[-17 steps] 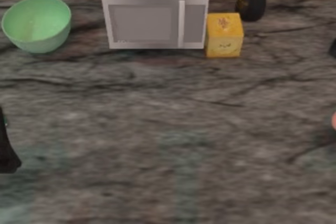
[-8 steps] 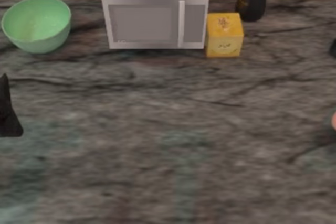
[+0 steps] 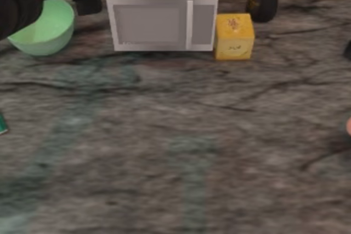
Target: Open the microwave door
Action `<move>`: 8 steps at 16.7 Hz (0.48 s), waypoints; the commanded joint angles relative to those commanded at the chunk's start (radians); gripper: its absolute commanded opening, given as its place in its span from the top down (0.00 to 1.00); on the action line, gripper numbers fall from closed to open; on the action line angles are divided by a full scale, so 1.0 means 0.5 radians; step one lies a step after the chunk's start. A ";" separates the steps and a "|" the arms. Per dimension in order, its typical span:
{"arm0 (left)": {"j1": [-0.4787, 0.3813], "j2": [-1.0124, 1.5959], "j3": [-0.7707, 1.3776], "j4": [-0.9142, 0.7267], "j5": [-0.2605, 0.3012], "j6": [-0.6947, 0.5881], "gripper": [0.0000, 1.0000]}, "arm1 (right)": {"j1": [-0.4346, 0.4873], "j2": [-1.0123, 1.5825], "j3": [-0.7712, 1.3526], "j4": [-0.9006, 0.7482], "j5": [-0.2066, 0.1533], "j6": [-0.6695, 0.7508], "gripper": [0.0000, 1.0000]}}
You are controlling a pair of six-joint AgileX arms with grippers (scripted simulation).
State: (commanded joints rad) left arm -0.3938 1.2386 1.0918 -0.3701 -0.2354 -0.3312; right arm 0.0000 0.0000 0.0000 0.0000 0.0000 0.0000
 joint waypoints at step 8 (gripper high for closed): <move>-0.437 1.463 1.231 -0.411 -0.265 -0.382 0.00 | 0.000 0.000 0.000 0.000 0.000 0.000 0.00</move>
State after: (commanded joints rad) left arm -0.6124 1.9700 1.7074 -0.5754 -0.3678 -0.5221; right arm 0.0000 0.0000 0.0000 0.0000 0.0000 0.0000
